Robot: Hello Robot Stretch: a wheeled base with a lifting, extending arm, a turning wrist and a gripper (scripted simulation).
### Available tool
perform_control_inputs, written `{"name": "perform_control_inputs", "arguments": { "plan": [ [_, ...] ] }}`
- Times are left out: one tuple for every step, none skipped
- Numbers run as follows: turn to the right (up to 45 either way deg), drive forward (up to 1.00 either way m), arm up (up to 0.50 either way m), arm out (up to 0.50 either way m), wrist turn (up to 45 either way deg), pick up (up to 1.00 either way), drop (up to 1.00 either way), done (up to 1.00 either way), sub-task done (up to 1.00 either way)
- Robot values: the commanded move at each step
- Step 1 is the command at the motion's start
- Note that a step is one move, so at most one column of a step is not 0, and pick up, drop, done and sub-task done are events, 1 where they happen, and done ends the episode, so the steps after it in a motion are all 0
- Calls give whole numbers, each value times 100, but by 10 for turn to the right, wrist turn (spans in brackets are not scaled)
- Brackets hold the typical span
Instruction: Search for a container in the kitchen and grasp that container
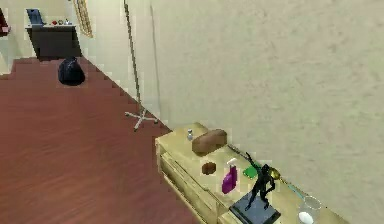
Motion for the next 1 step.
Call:
{"name": "perform_control_inputs", "arguments": {
  "plan": [
    [-450, 0, 0, 0, 0, 0, 0, 0, 0]
  ]
}}
